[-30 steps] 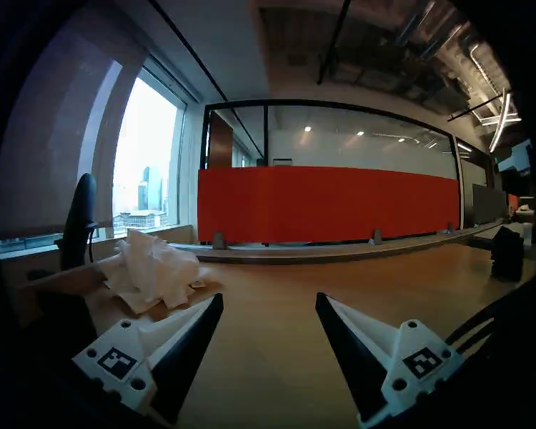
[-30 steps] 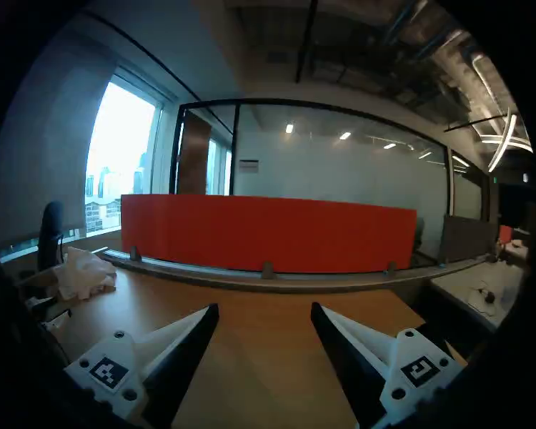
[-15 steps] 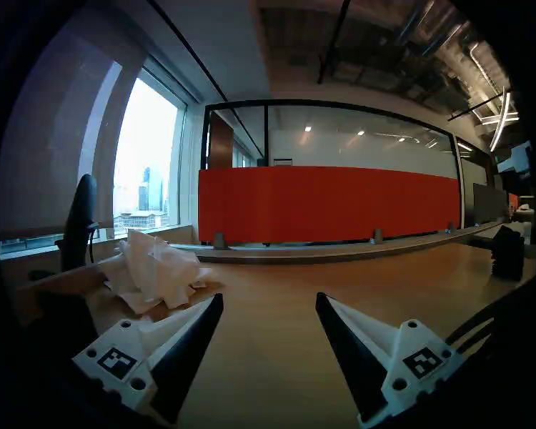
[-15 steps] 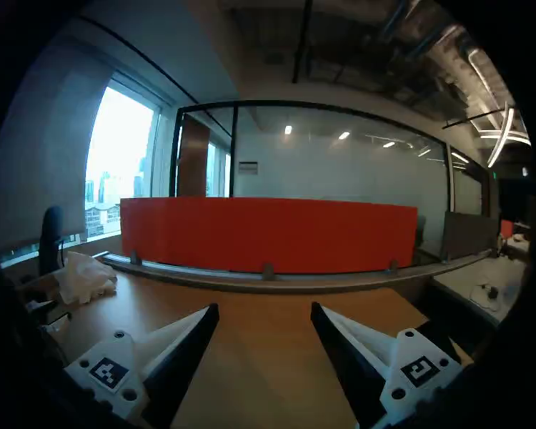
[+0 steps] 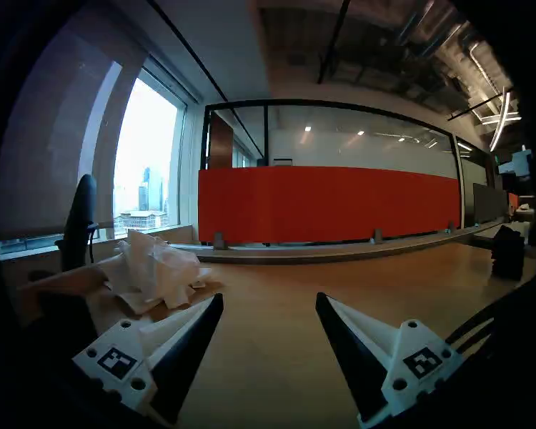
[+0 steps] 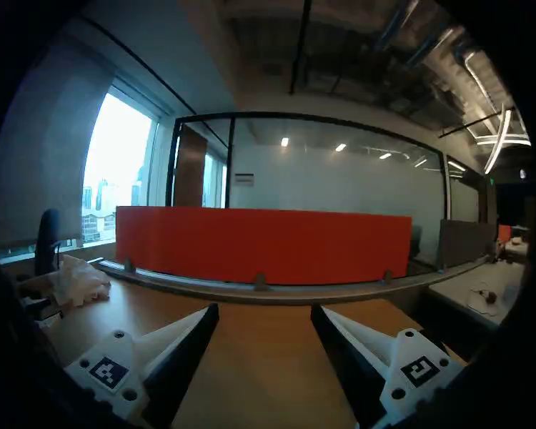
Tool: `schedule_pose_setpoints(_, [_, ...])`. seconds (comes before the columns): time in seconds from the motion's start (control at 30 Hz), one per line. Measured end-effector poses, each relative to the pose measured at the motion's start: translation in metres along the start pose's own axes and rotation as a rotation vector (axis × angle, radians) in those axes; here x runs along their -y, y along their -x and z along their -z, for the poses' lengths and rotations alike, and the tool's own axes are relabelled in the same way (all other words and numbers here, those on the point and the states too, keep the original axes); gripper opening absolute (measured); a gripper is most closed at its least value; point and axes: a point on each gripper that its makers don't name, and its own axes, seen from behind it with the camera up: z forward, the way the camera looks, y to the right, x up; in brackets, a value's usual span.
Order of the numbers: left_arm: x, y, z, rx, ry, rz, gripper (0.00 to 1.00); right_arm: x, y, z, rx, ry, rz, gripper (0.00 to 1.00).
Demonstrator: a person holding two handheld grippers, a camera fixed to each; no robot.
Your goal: Fold towel
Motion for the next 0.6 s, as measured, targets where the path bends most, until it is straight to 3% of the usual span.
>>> schedule_pose_setpoints(0.6, [-0.001, 0.002, -0.001, -0.001, 0.0, 0.0, 0.96, -0.027, 0.058, -0.014, -0.03, 0.023, -0.078, 1.0])
